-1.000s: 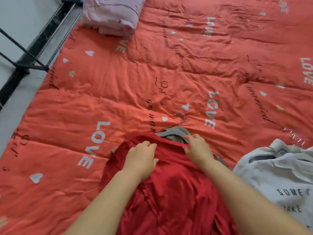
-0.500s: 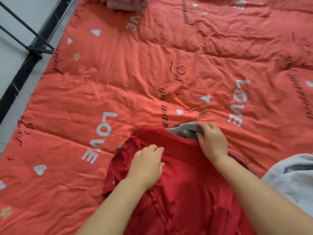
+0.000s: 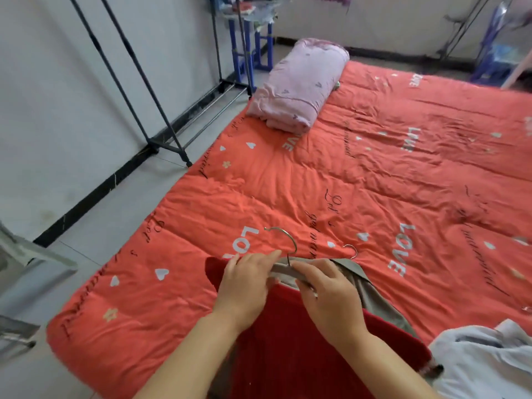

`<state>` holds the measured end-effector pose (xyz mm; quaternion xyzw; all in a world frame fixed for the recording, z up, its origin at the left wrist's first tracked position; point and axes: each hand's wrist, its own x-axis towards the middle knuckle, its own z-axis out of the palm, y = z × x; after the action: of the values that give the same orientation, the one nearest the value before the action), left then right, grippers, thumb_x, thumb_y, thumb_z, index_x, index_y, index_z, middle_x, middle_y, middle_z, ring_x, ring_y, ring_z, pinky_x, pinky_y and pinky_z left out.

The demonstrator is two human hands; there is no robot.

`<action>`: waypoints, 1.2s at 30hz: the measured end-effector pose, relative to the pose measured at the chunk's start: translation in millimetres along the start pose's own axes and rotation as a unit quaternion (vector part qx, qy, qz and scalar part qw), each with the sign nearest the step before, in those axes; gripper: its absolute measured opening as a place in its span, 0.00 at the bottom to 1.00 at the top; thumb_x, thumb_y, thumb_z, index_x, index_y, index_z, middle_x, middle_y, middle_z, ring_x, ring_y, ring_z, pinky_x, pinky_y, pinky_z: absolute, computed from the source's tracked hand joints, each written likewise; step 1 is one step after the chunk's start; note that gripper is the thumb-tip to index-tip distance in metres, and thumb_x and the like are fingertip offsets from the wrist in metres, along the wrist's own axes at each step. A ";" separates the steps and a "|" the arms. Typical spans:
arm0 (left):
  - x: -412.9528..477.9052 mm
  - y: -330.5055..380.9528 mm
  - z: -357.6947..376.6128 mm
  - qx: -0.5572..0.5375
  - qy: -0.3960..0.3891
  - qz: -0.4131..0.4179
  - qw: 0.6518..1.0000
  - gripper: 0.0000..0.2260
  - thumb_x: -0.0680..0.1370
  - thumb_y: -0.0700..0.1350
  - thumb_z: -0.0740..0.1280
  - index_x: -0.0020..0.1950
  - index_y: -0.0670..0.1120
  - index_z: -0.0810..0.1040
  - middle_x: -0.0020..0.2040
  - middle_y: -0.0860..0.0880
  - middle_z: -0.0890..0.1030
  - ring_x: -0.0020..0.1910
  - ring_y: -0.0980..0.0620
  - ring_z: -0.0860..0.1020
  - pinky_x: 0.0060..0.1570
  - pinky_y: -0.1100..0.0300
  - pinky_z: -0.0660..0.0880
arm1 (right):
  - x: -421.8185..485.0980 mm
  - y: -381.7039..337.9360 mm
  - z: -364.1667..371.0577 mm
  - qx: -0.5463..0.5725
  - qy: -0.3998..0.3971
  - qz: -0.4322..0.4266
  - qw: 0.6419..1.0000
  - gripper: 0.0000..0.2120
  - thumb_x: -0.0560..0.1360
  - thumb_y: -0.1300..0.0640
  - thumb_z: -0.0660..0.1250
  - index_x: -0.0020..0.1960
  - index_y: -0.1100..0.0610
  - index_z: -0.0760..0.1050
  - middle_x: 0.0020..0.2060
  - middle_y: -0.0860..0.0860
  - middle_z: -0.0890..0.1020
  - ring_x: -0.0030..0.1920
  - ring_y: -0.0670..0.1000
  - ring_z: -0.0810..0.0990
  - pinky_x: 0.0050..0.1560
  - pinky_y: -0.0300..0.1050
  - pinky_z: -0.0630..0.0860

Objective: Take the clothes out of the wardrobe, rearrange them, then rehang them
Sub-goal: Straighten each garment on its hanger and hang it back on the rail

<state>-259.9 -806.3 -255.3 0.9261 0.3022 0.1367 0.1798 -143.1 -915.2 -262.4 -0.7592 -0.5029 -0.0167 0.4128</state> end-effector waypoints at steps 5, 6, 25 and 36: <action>-102.4 -20.6 -102.8 -0.009 0.156 -0.018 0.988 0.17 0.73 0.48 0.59 0.62 0.50 0.74 0.38 0.52 0.79 0.38 0.49 0.78 0.47 0.48 0.76 | -10.9 -130.9 -18.2 0.032 -0.035 -0.110 0.993 0.18 0.65 0.59 0.70 0.53 0.46 0.76 0.41 0.42 0.78 0.39 0.42 0.77 0.37 0.33 0.72; -126.0 -23.7 -125.3 -0.005 0.188 -0.030 0.982 0.17 0.73 0.47 0.61 0.62 0.49 0.75 0.39 0.51 0.79 0.37 0.48 0.79 0.44 0.51 0.77 | -13.8 -158.9 -20.5 0.037 -0.040 -0.129 0.990 0.18 0.65 0.58 0.70 0.53 0.46 0.75 0.41 0.42 0.78 0.39 0.42 0.78 0.38 0.34 0.73; -596.2 -126.8 -474.5 0.281 0.484 -0.330 0.761 0.18 0.67 0.39 0.76 0.54 0.50 0.75 0.37 0.50 0.82 0.30 0.48 0.80 0.29 0.54 0.76 | -144.9 -688.7 77.1 0.143 -0.197 -0.528 0.814 0.22 0.79 0.46 0.56 0.72 0.38 0.58 0.56 0.40 0.74 0.53 0.45 0.76 0.45 0.36 0.69; -781.3 -155.3 -576.9 0.344 0.498 -0.550 0.575 0.16 0.81 0.48 0.59 0.68 0.52 0.71 0.57 0.51 0.79 0.53 0.50 0.77 0.53 0.58 0.71 | -247.8 -932.6 177.0 0.352 -0.163 -0.692 0.609 0.25 0.70 0.55 0.68 0.65 0.44 0.66 0.37 0.44 0.78 0.30 0.47 0.78 0.21 0.39 0.71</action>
<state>-1157.4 -1020.7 85.3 0.3601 0.8199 0.3374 -0.2905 -1059.5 -844.1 80.6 0.0283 -0.9048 0.0054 0.4249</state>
